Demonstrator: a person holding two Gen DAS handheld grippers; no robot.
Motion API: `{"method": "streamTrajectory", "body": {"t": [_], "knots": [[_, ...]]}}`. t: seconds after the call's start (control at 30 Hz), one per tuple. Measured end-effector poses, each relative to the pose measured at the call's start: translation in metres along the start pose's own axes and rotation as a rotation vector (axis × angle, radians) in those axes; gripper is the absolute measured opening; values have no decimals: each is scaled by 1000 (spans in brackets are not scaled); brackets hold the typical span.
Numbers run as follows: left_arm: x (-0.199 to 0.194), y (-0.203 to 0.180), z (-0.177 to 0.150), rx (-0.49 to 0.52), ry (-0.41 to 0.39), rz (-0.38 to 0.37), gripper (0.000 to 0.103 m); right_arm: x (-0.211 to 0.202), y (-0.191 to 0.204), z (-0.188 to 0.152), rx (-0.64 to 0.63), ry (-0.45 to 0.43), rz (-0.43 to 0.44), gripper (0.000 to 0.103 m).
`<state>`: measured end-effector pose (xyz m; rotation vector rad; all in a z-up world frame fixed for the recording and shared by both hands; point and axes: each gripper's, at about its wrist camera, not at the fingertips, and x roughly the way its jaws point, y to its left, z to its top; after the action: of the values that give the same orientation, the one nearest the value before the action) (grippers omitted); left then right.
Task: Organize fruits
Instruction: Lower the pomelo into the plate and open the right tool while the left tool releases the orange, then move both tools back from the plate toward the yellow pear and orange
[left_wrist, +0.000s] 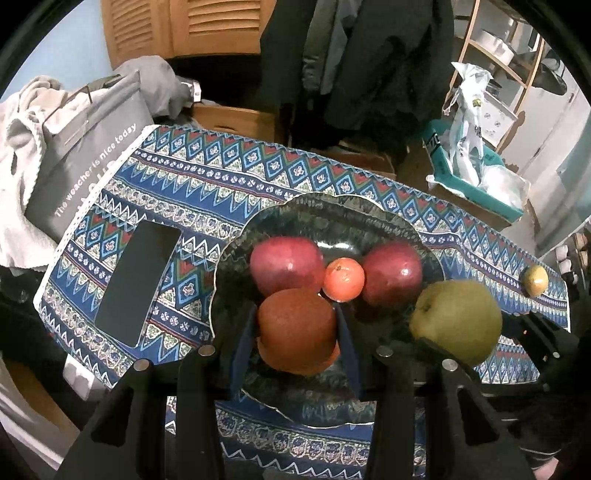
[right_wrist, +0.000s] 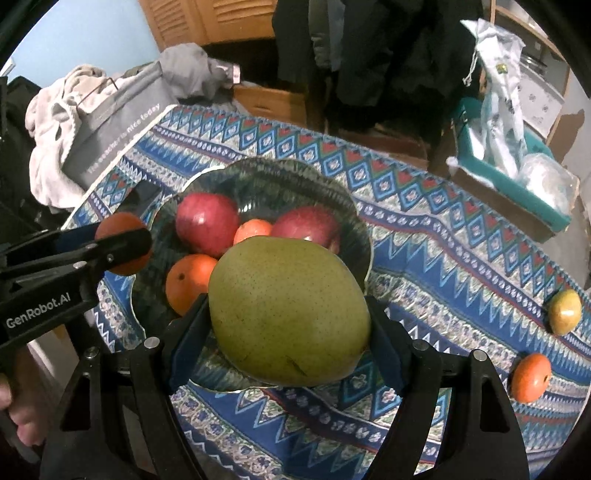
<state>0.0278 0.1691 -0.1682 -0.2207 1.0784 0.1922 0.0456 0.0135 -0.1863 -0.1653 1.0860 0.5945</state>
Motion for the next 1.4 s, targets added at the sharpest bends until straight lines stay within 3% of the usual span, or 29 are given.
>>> {"method": "streamTrajectory", "body": {"t": [0.2, 0.33, 0.8, 0.9, 0.97, 1.03, 1.4], "knots": [[8, 5, -1, -17, 28, -7, 44, 13, 4, -2, 0, 46, 37, 81], [10, 7, -1, -32, 39, -13, 44, 6, 4, 1, 6, 3, 70, 80], [27, -14, -4, 9, 77, -20, 44, -15, -24, 6, 93, -37, 23, 80], [29, -19, -3, 25, 79, -18, 52, -17, -26, 6, 83, -39, 12, 80], [26, -23, -3, 38, 63, -6, 70, -18, -27, 5, 80, -42, 7, 80], [21, -25, -3, 42, 39, 0, 76, -20, -28, 5, 83, -46, 3, 80], [12, -25, 2, 8, 21, -22, 77, -35, -46, 2, 120, -70, -23, 81]]}}
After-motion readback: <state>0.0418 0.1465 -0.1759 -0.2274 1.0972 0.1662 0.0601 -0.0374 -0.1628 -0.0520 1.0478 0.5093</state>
